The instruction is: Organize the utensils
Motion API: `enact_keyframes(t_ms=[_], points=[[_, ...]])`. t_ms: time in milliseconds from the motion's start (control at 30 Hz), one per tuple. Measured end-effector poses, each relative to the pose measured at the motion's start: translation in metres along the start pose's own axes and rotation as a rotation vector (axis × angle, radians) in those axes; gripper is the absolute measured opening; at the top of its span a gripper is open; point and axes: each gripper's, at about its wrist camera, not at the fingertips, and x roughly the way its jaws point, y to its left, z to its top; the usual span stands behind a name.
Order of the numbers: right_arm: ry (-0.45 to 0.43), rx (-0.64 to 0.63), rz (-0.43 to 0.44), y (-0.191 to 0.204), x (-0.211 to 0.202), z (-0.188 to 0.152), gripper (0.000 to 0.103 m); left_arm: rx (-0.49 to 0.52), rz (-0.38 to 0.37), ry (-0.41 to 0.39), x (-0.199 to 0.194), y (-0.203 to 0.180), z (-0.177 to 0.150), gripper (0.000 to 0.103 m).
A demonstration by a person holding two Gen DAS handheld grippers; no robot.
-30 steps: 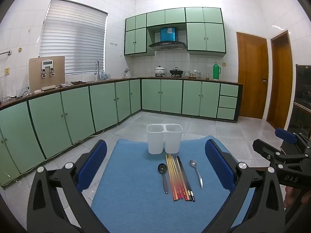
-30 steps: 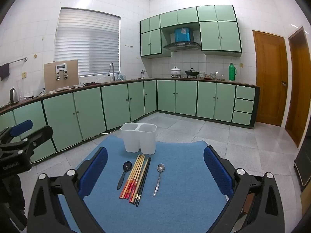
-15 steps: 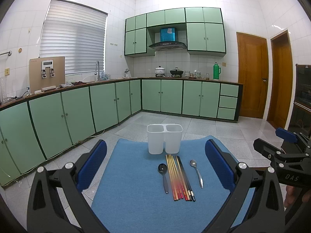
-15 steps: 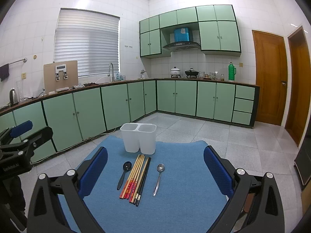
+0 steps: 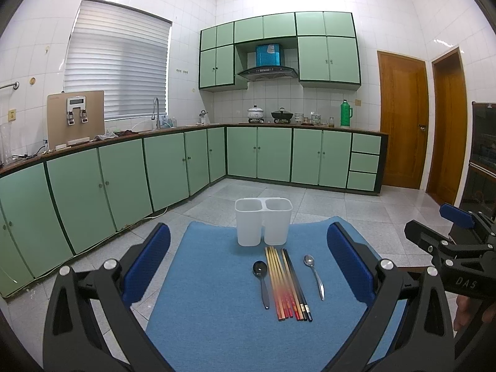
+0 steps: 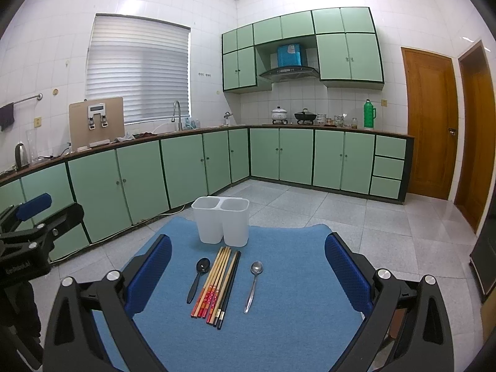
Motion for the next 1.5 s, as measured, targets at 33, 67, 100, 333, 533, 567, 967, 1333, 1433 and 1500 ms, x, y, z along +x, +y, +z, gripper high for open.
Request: enact_keyframes(t_ms=[33, 67, 100, 333, 533, 567, 967, 1333, 1433, 1500], points=[[0.001, 0.000, 0.000, 0.0003, 0.0000, 0.0001, 0.097, 0.000, 0.000, 0.000, 0.0001, 0.0006, -0.0001, 0.098], [-0.001, 0.001, 0.001, -0.0002, 0.0001, -0.0004, 0.097, 0.000, 0.001, -0.001, 0.0001, 0.0012, -0.0003, 0.098], [-0.001, 0.001, 0.001, -0.0001, 0.0000, -0.0003, 0.097, 0.000, 0.001, -0.001, 0.0001, 0.0018, -0.0004, 0.098], [0.002, 0.003, 0.000, -0.0003, 0.0000, -0.0006, 0.097, 0.002, 0.000, -0.001, -0.0008, 0.0005, -0.0013, 0.098], [0.002, 0.003, 0.001, -0.0006, 0.0001, -0.0006, 0.097, 0.001, 0.001, -0.002, -0.0010, -0.0011, -0.0006, 0.098], [0.002, 0.003, 0.001, -0.0007, 0.0003, -0.0008, 0.097, 0.001, 0.001, -0.001, -0.0009, -0.0006, -0.0009, 0.098], [0.005, 0.005, 0.000, -0.0014, 0.0016, -0.0035, 0.097, 0.001, 0.001, 0.003, -0.0009, -0.0005, -0.0014, 0.098], [0.006, 0.006, 0.001, -0.0016, 0.0021, -0.0036, 0.097, 0.000, 0.003, 0.004, 0.0002, 0.0000, -0.0017, 0.098], [0.007, 0.006, 0.000, -0.0016, 0.0022, -0.0037, 0.097, 0.001, 0.004, 0.008, 0.0034, 0.0005, -0.0013, 0.098], [0.009, 0.006, 0.000, -0.0021, 0.0022, -0.0047, 0.097, 0.001, 0.004, 0.008, 0.0046, 0.0009, -0.0013, 0.098]])
